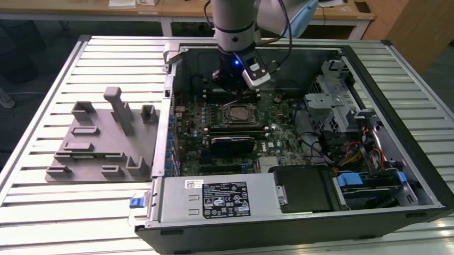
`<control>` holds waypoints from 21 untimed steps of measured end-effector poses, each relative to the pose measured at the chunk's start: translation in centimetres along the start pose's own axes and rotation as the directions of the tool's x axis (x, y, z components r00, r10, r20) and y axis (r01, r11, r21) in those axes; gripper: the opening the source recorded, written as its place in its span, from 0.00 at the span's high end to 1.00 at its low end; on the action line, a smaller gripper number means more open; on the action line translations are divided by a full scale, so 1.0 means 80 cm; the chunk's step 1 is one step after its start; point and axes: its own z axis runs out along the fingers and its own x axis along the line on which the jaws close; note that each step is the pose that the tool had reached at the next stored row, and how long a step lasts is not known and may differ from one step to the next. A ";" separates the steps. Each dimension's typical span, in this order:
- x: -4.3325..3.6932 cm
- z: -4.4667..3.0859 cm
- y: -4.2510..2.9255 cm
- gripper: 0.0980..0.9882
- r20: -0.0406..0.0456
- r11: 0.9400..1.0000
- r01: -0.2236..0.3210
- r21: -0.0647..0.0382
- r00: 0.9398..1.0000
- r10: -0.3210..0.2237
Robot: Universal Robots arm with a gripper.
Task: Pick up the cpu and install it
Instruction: 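Install the first cpu locking lever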
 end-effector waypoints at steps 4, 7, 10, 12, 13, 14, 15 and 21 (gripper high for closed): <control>0.000 0.0014 -0.0001 0.99 0.013 1.000 0.001 -0.001 1.000 -0.001; 0.000 0.0028 -0.0003 0.99 0.025 1.000 0.002 -0.003 1.000 -0.002; 0.001 0.0042 -0.0004 0.99 0.039 1.000 0.003 -0.004 0.999 -0.003; 0.001 0.0044 -0.0004 0.99 0.041 1.000 0.004 -0.004 0.999 -0.003; 0.001 0.0047 -0.0005 0.99 0.042 1.000 0.002 -0.004 0.999 -0.002; 0.001 0.0052 -0.0005 0.99 0.043 1.000 -0.002 -0.004 0.999 0.002; 0.001 0.0058 -0.0005 0.99 0.044 1.000 -0.013 -0.002 0.999 0.013; 0.002 0.0084 0.0001 0.99 0.051 0.996 -0.085 0.008 0.995 0.085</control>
